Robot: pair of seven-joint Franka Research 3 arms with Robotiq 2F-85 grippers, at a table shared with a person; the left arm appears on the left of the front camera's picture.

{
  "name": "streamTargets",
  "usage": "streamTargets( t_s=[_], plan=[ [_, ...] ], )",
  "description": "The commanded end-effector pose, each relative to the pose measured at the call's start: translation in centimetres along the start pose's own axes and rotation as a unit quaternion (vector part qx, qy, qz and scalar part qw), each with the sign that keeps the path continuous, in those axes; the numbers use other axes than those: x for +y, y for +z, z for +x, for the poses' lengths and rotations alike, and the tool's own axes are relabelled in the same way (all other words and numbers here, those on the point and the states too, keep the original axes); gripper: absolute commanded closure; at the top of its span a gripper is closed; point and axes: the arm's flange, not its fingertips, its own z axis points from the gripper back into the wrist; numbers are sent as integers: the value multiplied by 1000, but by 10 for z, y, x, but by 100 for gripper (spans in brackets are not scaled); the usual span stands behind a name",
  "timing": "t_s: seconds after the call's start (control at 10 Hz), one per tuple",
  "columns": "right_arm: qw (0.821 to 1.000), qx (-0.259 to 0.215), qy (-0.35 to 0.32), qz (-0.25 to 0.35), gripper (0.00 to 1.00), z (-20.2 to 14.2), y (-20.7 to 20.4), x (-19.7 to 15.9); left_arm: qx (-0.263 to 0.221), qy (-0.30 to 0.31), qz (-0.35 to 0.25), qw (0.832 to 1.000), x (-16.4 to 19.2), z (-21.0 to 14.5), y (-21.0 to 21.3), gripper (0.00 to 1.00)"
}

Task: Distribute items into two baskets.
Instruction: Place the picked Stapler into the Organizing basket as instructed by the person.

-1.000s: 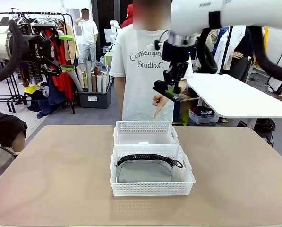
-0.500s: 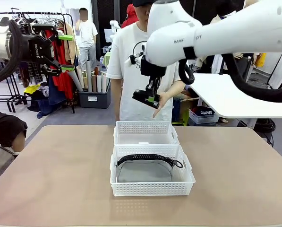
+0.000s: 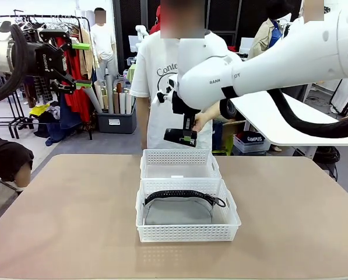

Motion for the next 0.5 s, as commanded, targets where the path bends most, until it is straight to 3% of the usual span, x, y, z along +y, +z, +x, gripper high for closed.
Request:
streamTargets(
  t_s=[0.0,0.3,0.4],
  plan=[
    [999,7,33,-12,100,-8,-20,2,-3,2,-2,1000,-2,-1,-1,0],
    [999,21,6,37,100,-7,-40,0,-3,2,-2,1000,-2,-1,-1,0],
    [999,22,18,17,100,-4,-39,8,-3,2,-2,1000,-2,-1,-1,0]
  ],
)
